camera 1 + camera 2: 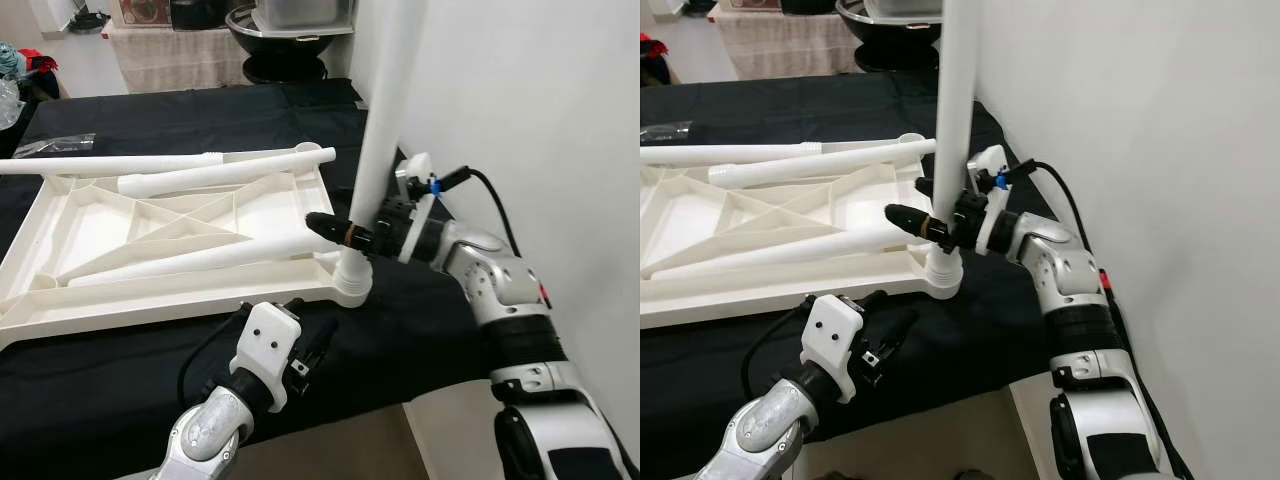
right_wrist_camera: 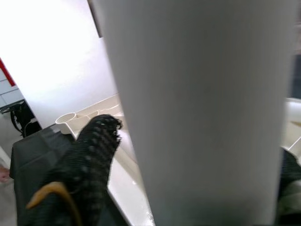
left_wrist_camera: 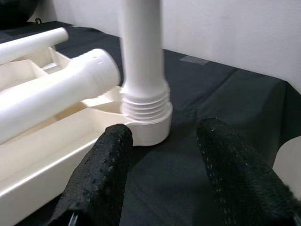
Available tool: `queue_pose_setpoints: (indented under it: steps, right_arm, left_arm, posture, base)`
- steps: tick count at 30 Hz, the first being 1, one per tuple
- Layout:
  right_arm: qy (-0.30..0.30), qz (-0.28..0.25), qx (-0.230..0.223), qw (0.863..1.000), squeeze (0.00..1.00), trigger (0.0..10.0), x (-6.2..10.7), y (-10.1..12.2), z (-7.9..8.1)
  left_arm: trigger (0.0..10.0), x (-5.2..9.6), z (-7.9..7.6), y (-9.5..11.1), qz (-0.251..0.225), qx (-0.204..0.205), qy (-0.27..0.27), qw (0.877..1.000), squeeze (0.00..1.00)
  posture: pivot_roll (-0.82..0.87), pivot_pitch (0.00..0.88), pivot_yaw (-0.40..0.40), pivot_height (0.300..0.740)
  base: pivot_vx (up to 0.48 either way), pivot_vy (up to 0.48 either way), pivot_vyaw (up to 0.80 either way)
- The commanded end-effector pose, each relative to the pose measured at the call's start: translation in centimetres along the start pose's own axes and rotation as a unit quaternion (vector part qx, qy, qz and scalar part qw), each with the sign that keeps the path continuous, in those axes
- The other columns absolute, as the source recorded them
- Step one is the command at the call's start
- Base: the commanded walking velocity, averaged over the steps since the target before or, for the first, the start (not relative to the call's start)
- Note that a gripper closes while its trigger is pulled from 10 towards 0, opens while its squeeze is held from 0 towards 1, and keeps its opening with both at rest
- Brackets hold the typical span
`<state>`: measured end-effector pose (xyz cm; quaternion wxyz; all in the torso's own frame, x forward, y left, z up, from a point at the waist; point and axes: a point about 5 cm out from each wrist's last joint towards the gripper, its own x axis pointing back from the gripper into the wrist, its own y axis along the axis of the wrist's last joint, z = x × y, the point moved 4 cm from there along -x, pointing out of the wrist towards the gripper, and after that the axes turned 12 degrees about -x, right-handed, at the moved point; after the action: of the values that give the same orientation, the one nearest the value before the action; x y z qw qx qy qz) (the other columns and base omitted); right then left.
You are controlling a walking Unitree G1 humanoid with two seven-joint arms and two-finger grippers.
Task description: Building children table
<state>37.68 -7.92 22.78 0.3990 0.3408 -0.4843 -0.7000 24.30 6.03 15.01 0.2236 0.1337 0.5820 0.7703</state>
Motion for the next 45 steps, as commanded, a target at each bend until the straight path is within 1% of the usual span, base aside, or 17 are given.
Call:
queue_pose_setpoints:
  steps: [1, 13, 17, 19, 20, 22, 24, 27, 29, 30, 31, 35, 36, 37, 38, 39, 45]
  right_arm:
    - [0.008, -0.001, 0.008, 1.0, 0.0, 0.0, -0.9, 0.1, 0.3]
    - [-0.126, -0.012, 0.028, 0.992, 0.0, 0.0, -0.2, -1.0, -2.6]
    - [-0.349, -0.038, 0.017, 0.936, 0.0, 0.0, 2.1, -0.8, -6.7]
    - [-0.487, -0.065, 0.028, 0.87, 0.0, 0.0, 4.7, -0.5, -8.3]
    - [-0.487, -0.065, 0.028, 0.87, 0.0, 0.0, 4.7, -0.5, -8.3]
    - [-0.56, -0.089, 0.041, 0.823, 0.0, 0.0, 6.1, -0.2, -8.1]
    - [-0.56, -0.089, 0.041, 0.823, 0.0, 0.0, 6.1, -0.2, -8.1]
    - [-0.601, -0.118, 0.032, 0.789, 0.0, 0.0, 6.2, -0.3, -7.2]
    - [-0.601, -0.118, 0.032, 0.789, 0.0, 0.0, 6.2, -0.3, -7.2]
    - [-0.613, -0.135, 0.018, 0.778, 0.0, 8.7, 5.7, -0.6, -6.5]
    - [-0.6, -0.138, 0.01, 0.788, 0.0, 10.0, 4.5, -1.0, -5.9]
    - [-0.584, -0.142, 0.006, 0.799, 0.0, 10.0, 3.5, -1.2, -5.3]
    - [-0.56, -0.138, 0.004, 0.817, 1.0, 10.0, 2.6, -1.5, -5.0]
    - [-0.56, -0.138, 0.004, 0.817, 1.0, 10.0, 2.6, -1.5, -5.0]
    - [-0.536, -0.134, 0.019, 0.833, 0.36, 10.0, 2.1, -1.3, -4.9]
    - [-0.514, -0.131, 0.014, 0.848, 0.0, 10.0, 1.8, -1.2, -4.8]
    - [-0.457, -0.142, 0.005, 0.878, 0.0, 10.0, 3.9, 1.2, -6.5]
  left_arm:
    - [10.0, 0.1, -0.1, -0.2, 0.005, -0.001, -0.001, 1.0, 0.0]
    - [10.0, 0.2, -0.3, -0.3, 0.005, -0.003, -0.003, 1.0, 0.0]
    - [10.0, 0.3, -0.2, -0.3, 0.004, -0.005, 0.0, 1.0, 0.0]
    - [10.0, 0.3, -0.2, -0.4, 0.006, -0.004, 0.001, 1.0, 0.0]
    - [10.0, 0.3, -0.2, -0.4, 0.006, -0.004, 0.001, 1.0, 0.0]
    - [10.0, 0.3, -0.3, -0.5, 0.008, -0.004, 0.001, 1.0, 0.0]
    - [10.0, 0.3, -0.3, -0.5, 0.008, -0.004, 0.001, 1.0, 0.0]
    - [10.0, 0.2, -0.3, -0.5, 0.009, -0.005, 0.0, 1.0, 0.0]
    - [10.0, 0.2, -0.3, -0.5, 0.009, -0.005, 0.0, 1.0, 0.0]
    - [10.0, 0.2, -0.3, -0.5, 0.009, -0.004, 0.0, 1.0, 0.0]
    - [10.0, 0.1, -0.3, -0.5, 0.009, -0.004, 0.0, 1.0, 0.0]
    - [10.0, 0.1, -0.3, -0.6, 0.01, -0.004, 0.0, 1.0, 0.0]
    - [10.0, 0.2, -0.3, -0.6, 0.011, -0.003, 0.0, 1.0, 0.0]
    - [10.0, 0.2, -0.3, -0.6, 0.011, -0.003, 0.0, 1.0, 0.0]
    - [10.0, 0.2, -0.4, -0.6, 0.01, -0.003, 0.0, 1.0, 0.0]
    - [10.0, 0.2, -0.4, -0.6, 0.01, -0.003, 0.0, 1.0, 0.0]
    - [10.0, 0.2, -0.3, -0.5, 0.008, -0.002, 0.001, 1.0, 0.0]
  posture:
    - [0.04, 0.065, -0.063, 0.74]
    - [0.03, 0.053, -0.06, 0.74]
    - [0.03, 0.047, -0.063, 0.74]
    - [0.03, 0.045, -0.058, 0.74]
    - [0.03, 0.045, -0.058, 0.74]
    - [0.03, 0.042, -0.061, 0.74]
    - [0.03, 0.042, -0.061, 0.74]
    - [0.03, 0.045, -0.057, 0.74]
    - [0.03, 0.045, -0.057, 0.74]
    - [0.03, 0.047, -0.061, 0.74]
    - [0.03, 0.052, -0.065, 0.74]
    - [0.03, 0.052, -0.065, 0.74]
    - [0.03, 0.053, -0.066, 0.74]
    - [0.03, 0.053, -0.066, 0.74]
    - [0.03, 0.056, -0.07, 0.74]
    - [0.03, 0.056, -0.07, 0.74]
    - [0.03, 0.062, -0.069, 0.74]
  base:
    - [0.0, 0.0, 0.0]
    - [0.0, 0.0, 0.0]
    - [0.0, 0.0, 0.0]
    - [0.0, 0.0, 0.0]
    - [0.0, 0.0, 0.0]
    - [0.0, 0.0, 0.0]
    - [0.0, 0.0, 0.0]
    - [0.0, 0.0, 0.0]
    - [0.0, 0.0, 0.0]
    - [0.0, 0.0, 0.0]
    - [0.0, 0.0, 0.0]
    - [0.0, 0.0, 0.0]
    - [0.0, 0.0, 0.0]
    - [0.0, 0.0, 0.0]
    - [0.0, 0.0, 0.0]
    - [0.0, 0.0, 0.0]
    - [0.0, 0.0, 0.0]
